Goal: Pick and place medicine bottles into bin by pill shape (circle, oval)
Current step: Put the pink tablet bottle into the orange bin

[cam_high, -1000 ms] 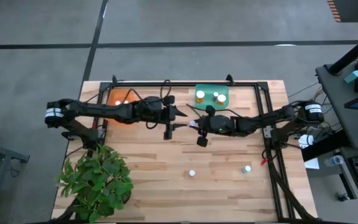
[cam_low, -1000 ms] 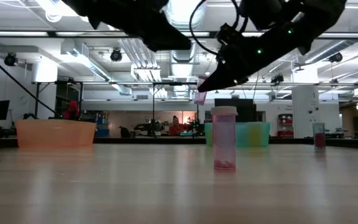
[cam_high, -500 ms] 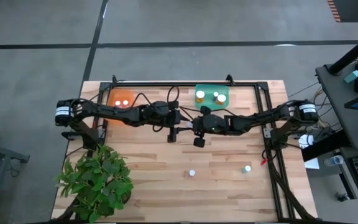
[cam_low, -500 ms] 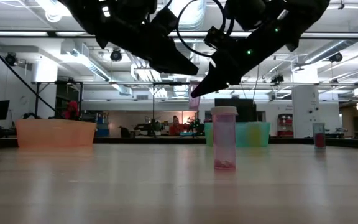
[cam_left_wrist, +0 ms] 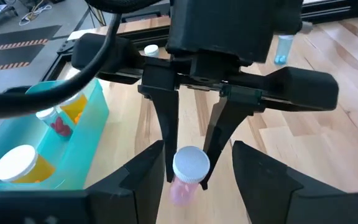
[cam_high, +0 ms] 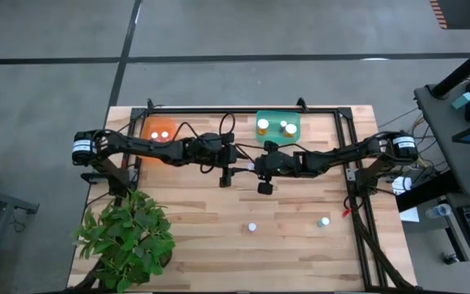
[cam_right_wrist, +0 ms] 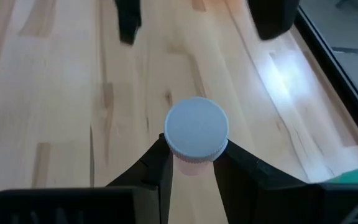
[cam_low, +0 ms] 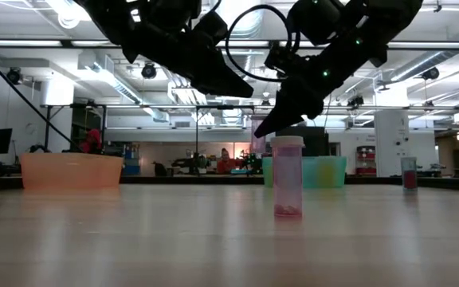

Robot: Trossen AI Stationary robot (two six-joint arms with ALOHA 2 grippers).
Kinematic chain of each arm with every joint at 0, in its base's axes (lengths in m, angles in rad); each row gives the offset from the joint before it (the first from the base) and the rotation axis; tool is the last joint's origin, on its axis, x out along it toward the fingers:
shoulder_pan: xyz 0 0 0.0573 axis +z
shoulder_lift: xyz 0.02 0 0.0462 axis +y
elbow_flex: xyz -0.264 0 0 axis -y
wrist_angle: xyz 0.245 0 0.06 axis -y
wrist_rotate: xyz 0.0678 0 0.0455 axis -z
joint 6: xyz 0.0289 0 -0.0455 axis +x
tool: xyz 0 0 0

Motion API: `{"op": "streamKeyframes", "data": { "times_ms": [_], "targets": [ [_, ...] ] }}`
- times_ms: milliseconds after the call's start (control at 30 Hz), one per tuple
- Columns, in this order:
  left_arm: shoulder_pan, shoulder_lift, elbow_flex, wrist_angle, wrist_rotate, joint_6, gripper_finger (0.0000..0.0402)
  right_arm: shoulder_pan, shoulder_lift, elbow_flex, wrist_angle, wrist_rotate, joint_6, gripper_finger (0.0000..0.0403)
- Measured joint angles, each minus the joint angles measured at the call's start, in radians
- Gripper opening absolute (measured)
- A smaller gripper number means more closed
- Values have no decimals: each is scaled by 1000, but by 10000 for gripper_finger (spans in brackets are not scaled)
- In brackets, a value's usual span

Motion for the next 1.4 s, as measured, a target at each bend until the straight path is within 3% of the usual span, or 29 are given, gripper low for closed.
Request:
{"op": "streamKeyframes", "data": {
  "times_ms": [400,633,967,1133,1400],
  "targets": [
    [3,-11,18,8,-5,-3,169,0,-10,-1,-51,0,-37,91],
    [2,-10,15,7,-6,-113,169,0,-9,-5,-51,-3,0,91],
    [0,-10,11,-4,-6,-129,169,0,-9,-21,-51,-196,133,91],
    [0,-11,9,-42,-6,-128,169,0,30,-40,-55,-202,226,91],
    [0,-37,0,-67,-7,-124,169,0,116,-38,-4,-200,245,91]
  ]
}}
